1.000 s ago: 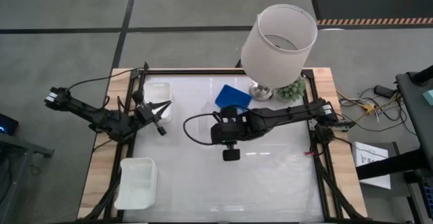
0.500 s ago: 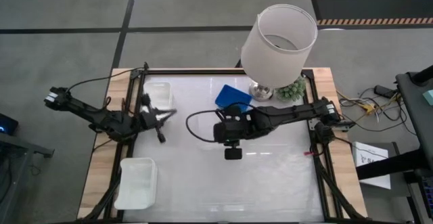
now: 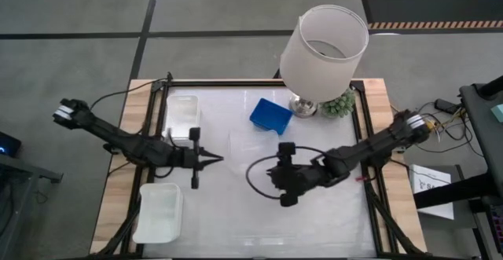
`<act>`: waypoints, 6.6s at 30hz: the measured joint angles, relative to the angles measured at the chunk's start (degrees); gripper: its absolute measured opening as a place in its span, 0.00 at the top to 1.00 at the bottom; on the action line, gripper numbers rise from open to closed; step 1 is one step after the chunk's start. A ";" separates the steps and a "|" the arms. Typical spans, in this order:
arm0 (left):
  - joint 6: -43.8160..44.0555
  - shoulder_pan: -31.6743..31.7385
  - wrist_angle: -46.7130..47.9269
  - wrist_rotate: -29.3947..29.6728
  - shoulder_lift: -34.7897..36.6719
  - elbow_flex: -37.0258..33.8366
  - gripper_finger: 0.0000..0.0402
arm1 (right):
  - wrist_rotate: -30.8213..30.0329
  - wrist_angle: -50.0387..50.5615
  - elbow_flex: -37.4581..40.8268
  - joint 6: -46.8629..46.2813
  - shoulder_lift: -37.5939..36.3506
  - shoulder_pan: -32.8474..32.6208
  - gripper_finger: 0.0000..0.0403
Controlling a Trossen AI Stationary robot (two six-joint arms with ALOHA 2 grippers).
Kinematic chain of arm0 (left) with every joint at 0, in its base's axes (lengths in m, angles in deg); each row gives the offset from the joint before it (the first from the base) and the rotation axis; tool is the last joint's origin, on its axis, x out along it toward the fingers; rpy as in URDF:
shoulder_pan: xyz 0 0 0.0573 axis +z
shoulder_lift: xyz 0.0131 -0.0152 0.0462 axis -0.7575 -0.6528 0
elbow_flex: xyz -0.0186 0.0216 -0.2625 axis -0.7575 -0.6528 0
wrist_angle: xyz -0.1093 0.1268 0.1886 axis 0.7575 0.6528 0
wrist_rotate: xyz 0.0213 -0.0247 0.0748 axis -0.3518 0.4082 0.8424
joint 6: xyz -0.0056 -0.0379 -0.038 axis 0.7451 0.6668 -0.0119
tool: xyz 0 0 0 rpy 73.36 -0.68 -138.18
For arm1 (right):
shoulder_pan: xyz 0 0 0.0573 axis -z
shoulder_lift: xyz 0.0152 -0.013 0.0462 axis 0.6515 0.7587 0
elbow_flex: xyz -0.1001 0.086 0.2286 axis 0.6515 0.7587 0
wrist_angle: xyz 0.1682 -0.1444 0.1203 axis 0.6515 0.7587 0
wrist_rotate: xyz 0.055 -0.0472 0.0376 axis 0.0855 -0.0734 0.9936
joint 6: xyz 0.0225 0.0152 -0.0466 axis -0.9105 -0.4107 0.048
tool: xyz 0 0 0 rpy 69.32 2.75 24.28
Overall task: Stack baskets by color
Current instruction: Stack the bottom transparent bin on top of the top transparent bin, then stack the top white bin on top of the bottom white bin
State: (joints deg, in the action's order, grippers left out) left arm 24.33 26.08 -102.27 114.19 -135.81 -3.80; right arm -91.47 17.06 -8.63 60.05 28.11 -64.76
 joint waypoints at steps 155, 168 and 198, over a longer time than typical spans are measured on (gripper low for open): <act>50.98 13.17 51.25 12.71 -1.01 8.79 0.65 | -2.88 -53.06 50.28 13.00 -32.72 10.11 0.98; 81.19 20.70 76.57 6.02 -10.49 17.25 0.74 | -3.37 -53.55 44.39 33.39 -33.25 10.13 0.98; 79.13 25.27 67.57 5.13 -26.16 14.57 0.48 | -2.89 -46.04 43.32 33.28 -33.26 10.13 0.98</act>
State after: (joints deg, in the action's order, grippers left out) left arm 103.46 51.34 -34.70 119.32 -161.97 10.77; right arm -94.37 -28.98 34.69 93.33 -5.15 -54.63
